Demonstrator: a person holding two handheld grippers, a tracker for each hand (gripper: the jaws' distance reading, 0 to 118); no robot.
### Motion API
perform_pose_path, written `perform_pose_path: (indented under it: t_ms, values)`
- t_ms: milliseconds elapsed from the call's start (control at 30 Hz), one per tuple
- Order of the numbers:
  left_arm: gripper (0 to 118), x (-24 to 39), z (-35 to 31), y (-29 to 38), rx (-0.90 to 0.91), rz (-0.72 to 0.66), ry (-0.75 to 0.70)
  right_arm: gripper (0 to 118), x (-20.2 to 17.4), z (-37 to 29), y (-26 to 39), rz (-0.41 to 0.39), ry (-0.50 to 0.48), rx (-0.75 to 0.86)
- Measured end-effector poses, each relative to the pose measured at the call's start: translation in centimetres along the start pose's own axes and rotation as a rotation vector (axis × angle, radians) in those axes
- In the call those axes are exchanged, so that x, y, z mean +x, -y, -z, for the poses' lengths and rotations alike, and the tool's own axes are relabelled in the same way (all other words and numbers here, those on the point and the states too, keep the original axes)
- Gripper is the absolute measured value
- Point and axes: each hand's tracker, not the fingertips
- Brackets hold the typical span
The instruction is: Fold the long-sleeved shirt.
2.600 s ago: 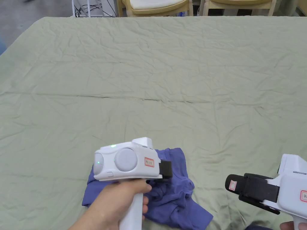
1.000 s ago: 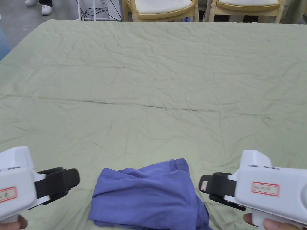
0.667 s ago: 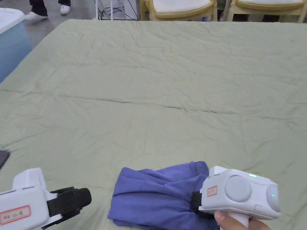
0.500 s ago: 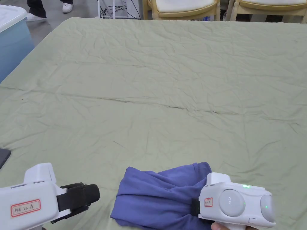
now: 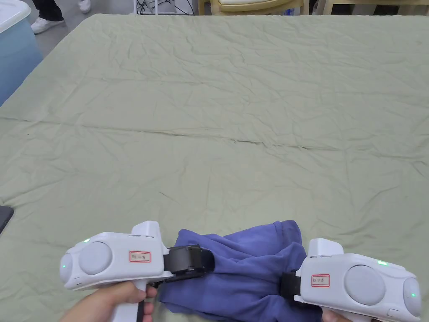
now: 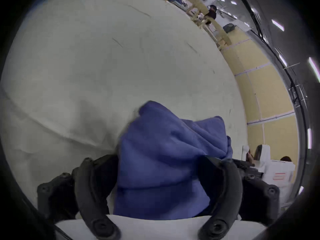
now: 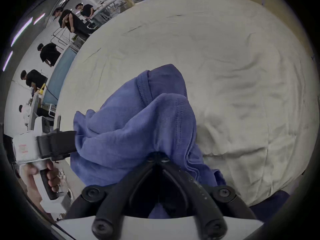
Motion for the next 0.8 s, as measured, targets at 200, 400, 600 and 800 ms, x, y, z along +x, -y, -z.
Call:
perform_pose_path:
  t_ms: [200, 400, 600, 800]
  values:
    - [11, 5.5, -4.1, 1.6, 0.041, 0.104, -0.051, 3, -0.4, -0.5, -0.6, 0.036, 0.007, -0.021]
    - [10, 3.2, -9.8, 0.1, 0.134, 0.042, 0.037, 3, -6.0, -4.0, 0.4, -0.070, -0.009, 0.127]
    - [10, -2.8, -17.1, -3.3, 0.246, 0.070, -0.145, 3, -13.4, -4.4, 1.4, -0.106, -0.221, 0.124]
    - [10, -11.8, -23.1, -6.7, 0.239, 0.000, -0.393, 3, -19.7, -3.5, 2.2, -0.163, -0.322, 0.093]
